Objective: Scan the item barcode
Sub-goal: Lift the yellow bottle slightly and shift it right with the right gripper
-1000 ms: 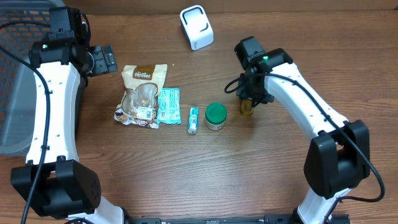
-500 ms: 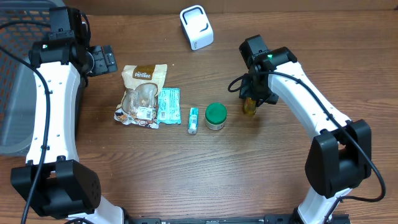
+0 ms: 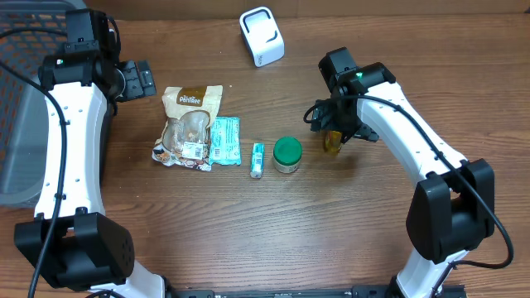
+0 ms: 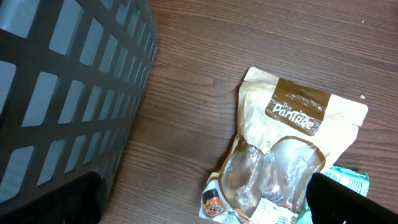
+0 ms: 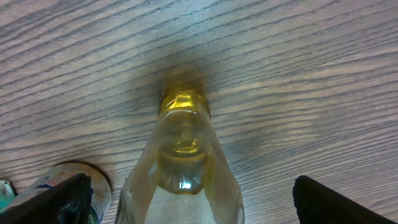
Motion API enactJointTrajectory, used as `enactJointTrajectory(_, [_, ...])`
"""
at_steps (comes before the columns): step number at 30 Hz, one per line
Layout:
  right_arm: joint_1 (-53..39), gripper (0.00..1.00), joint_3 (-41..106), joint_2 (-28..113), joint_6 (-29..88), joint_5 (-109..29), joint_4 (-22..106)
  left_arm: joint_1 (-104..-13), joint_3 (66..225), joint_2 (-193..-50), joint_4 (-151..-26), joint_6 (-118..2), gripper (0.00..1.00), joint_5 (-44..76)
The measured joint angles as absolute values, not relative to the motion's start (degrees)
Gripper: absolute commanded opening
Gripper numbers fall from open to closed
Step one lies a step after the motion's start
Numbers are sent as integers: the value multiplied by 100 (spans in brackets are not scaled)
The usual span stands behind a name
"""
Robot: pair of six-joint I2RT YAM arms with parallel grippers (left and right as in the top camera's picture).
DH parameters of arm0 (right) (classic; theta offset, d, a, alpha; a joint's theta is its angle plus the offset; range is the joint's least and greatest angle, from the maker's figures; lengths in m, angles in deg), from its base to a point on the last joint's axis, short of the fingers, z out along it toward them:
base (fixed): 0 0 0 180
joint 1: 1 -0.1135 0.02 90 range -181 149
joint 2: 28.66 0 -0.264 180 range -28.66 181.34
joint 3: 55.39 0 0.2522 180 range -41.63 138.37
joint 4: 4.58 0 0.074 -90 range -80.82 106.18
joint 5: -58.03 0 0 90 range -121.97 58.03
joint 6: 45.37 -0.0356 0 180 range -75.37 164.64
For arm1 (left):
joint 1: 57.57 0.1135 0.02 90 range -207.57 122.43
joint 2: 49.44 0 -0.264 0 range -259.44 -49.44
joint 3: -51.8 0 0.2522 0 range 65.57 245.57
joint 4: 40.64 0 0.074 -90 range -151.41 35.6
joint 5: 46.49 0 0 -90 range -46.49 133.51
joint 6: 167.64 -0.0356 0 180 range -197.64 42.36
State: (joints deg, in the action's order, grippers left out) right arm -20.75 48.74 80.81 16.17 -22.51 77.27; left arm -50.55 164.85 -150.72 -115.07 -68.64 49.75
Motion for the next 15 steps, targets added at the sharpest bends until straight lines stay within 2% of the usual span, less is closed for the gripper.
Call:
enactJointTrajectory(8, [-2075,98,4874,8081,1612,-2258,7747,-5055,16485,-15072,-11507,-6864,100,4975])
enactJointTrajectory(15, [-2075,70,4874,8081,1614,-2400,7767,-5055,16485,-15072,-11507,-6864,100,4975])
